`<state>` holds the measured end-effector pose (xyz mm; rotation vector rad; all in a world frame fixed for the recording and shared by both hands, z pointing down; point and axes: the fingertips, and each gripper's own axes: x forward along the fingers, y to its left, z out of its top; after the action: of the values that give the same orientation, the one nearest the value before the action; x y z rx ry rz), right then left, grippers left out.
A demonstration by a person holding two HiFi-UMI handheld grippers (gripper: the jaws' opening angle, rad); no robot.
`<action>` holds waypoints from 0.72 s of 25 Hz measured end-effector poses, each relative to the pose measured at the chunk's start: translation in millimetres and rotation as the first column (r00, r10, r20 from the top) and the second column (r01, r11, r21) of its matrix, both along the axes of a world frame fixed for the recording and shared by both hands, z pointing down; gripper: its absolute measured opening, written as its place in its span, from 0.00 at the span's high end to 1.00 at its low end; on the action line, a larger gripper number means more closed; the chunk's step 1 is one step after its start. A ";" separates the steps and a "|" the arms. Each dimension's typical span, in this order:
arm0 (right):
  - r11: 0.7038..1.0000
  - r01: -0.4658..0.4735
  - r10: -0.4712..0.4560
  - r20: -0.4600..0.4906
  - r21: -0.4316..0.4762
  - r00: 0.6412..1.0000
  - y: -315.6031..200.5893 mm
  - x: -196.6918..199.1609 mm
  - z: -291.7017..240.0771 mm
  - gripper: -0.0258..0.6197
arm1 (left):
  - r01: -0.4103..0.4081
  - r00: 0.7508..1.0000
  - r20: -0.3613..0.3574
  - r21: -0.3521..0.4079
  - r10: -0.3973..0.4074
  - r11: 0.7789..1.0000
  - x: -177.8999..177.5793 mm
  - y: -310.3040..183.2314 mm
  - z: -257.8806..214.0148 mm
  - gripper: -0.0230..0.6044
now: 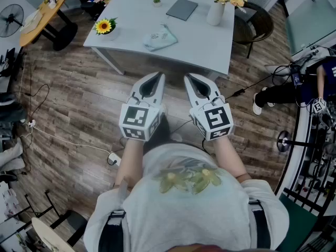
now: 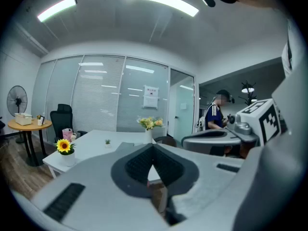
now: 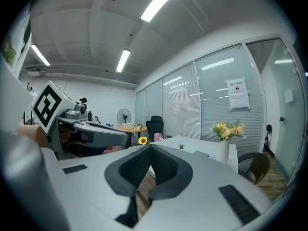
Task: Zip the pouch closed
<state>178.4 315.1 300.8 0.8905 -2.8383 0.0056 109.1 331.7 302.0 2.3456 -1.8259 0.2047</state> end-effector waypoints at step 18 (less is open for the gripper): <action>0.998 -0.008 0.009 0.017 -0.067 1.000 -85.5 -50.3 15.5 0.93 | -0.081 0.996 -0.028 -0.048 0.079 0.996 -50.1 -84.7 12.5 0.95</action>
<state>128.1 229.6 316.3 0.8922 -2.8318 0.1091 59.0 247.0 314.4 2.3784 -1.6972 0.2246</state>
